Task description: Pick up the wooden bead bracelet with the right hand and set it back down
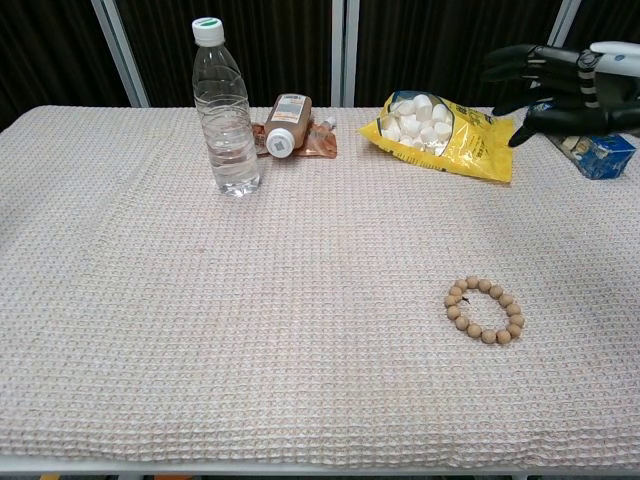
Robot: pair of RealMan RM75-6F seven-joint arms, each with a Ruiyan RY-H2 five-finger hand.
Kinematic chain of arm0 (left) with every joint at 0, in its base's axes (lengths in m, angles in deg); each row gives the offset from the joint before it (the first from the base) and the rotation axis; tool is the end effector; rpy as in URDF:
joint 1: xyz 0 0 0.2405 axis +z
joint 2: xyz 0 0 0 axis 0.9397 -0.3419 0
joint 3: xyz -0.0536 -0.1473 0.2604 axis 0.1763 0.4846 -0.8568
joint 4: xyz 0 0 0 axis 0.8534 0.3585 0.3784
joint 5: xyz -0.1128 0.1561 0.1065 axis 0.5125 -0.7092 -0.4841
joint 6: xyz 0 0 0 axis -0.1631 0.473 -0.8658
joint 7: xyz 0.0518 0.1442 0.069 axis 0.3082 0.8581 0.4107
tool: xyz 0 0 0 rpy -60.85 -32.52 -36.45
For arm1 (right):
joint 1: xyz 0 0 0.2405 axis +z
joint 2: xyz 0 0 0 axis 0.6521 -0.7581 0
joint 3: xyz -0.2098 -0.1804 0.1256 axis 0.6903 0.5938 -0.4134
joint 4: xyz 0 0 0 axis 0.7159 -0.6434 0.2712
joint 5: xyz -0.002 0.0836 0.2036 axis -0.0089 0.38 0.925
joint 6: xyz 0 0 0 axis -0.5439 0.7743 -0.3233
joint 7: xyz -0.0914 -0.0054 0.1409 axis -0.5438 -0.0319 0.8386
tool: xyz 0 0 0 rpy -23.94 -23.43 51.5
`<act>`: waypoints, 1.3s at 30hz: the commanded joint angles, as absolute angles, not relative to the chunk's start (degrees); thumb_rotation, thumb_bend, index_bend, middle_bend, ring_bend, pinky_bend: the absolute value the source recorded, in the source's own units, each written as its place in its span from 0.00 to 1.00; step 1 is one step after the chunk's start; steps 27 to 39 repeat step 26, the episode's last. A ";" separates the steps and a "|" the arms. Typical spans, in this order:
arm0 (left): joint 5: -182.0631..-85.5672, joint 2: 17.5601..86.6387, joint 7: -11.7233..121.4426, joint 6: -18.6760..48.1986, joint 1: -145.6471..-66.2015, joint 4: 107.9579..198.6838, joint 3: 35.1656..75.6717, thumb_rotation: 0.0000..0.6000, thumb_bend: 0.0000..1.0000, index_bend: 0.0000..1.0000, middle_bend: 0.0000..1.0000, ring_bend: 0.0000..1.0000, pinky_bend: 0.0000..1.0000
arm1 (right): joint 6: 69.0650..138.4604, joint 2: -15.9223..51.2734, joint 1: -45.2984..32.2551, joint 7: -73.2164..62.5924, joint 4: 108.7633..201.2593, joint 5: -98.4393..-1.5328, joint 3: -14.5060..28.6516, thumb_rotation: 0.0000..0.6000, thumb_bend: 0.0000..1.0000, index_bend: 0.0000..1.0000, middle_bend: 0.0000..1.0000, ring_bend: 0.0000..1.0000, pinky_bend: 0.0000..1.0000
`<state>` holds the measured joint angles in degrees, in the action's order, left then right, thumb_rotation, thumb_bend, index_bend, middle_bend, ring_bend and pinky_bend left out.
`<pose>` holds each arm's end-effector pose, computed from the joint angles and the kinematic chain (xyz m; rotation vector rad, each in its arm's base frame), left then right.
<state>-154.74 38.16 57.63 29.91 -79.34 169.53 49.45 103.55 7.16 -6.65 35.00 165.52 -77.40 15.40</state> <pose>-0.3636 0.2354 0.1304 -1.4434 -0.9447 -0.8417 -0.2417 -0.3570 0.0631 1.7126 -1.5183 1.3985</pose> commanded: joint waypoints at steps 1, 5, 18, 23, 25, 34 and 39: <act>-154.86 38.47 58.24 30.45 -79.23 169.39 49.73 1.00 0.00 0.09 0.05 0.00 0.00 | 120.48 8.13 -18.99 -9.52 166.28 -71.64 14.79 0.98 0.15 0.00 0.08 0.00 0.05; -154.80 38.96 59.98 31.23 -79.09 169.22 50.02 1.00 0.00 0.09 0.05 0.00 0.00 | 122.26 4.84 -22.83 -17.46 169.63 -69.33 16.28 0.98 0.15 0.00 0.01 0.00 0.00; -154.71 39.24 62.12 32.91 -78.23 170.45 50.20 1.00 0.00 0.09 0.05 0.00 0.00 | 127.36 -0.66 -29.90 -10.89 174.62 -72.70 18.55 0.96 0.15 0.00 0.00 0.00 0.00; -154.63 39.61 62.27 33.15 -78.06 170.46 50.31 1.00 0.00 0.09 0.05 0.00 0.00 | 127.57 -1.58 -30.87 -8.07 175.28 -74.13 18.64 0.96 0.15 0.00 0.00 0.00 0.00; -154.57 39.74 62.26 33.24 -78.00 170.31 50.37 1.00 0.00 0.09 0.05 0.00 0.00 | 127.57 -1.87 -31.03 -7.15 175.44 -74.35 18.38 0.96 0.15 0.00 0.00 0.00 0.00; -154.47 39.87 62.35 33.36 -77.96 170.19 50.48 1.00 0.00 0.09 0.05 0.00 0.00 | 127.38 -2.09 -31.05 -6.70 175.49 -74.58 18.31 0.97 0.15 0.00 0.00 0.00 0.00; -154.47 39.87 62.35 33.36 -77.96 170.19 50.48 1.00 0.00 0.09 0.05 0.00 0.00 | 127.38 -2.09 -31.05 -6.70 175.49 -74.58 18.31 0.97 0.15 0.00 0.00 0.00 0.00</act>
